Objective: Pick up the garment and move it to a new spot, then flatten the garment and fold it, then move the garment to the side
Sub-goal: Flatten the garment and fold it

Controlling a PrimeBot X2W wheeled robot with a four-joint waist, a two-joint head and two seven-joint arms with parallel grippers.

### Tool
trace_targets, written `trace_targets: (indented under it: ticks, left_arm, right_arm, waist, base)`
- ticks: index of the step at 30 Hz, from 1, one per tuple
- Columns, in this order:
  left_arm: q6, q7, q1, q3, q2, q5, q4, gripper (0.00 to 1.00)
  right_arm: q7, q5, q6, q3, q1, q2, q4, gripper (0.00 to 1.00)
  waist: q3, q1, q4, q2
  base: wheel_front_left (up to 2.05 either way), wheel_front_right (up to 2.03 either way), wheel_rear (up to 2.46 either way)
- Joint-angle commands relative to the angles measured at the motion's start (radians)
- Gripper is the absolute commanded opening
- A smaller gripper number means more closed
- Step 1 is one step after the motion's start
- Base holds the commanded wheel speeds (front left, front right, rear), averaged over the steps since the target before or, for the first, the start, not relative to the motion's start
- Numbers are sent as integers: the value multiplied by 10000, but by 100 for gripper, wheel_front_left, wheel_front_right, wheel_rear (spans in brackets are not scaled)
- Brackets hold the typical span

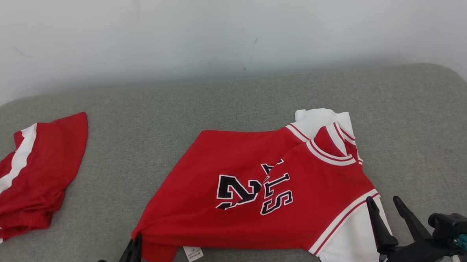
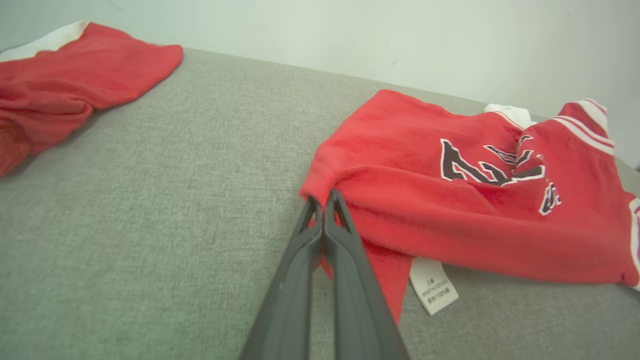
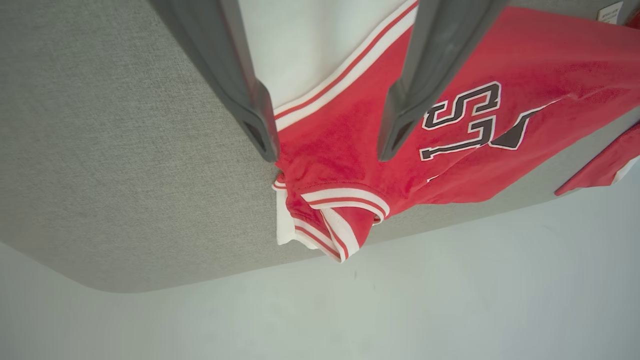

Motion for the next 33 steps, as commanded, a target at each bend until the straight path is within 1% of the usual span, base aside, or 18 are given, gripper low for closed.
trace_targets:
  ticks: [1,6,7,8,13,16,19,24,33]
  left_arm:
    - [9,-41,-72,16,91,91,-118,0]
    - [-11,260,-131,-160,402,326,-1147,0]
    - [-41,637,-79,-322,527,366,-1835,0]
    - [-44,744,-68,-356,547,354,-2034,0]
    - [-65,1151,38,-432,698,295,-2333,0]
    - [-62,1203,95,-437,880,327,-2013,0]
    - [-55,1019,-23,-385,1061,386,-1511,0]
    - [-85,524,-429,-302,1110,287,-697,0]
    - [-262,21,-1622,-613,1379,746,638,0]
  right_arm:
    - [-90,42,-7,19,-2,3,24,100]
    - [-178,83,-7,66,-8,84,167,100]
    - [-221,105,-7,113,-29,112,256,100]
    - [-243,104,-7,124,-44,118,288,100]
    - [-290,193,-7,224,-166,122,426,100]
    - [-306,222,-7,245,-200,94,485,100]
    - [-308,247,-7,257,-273,31,555,100]
    - [-225,270,-7,231,-345,-40,609,100]
    - [-192,268,-7,366,-578,-137,642,100]
  waist:
    - [-31,-2,80,-1]
    - [-114,-2,238,-1]
    - [-139,-2,262,-1]
    - [-148,-2,261,-1]
    - [-125,-2,117,-1]
    - [-84,-2,-8,-1]
    - [-51,-2,-129,-1]
    - [-4,-2,-221,-1]
    - [227,-2,-411,-1]
  base:
    - [0,0,0]
    - [0,0,0]
    - [0,0,0]
    - [0,0,0]
    - [0,0,0]
    - [0,0,0]
    - [0,0,0]
    - [0,0,0]
    - [0,0,0]
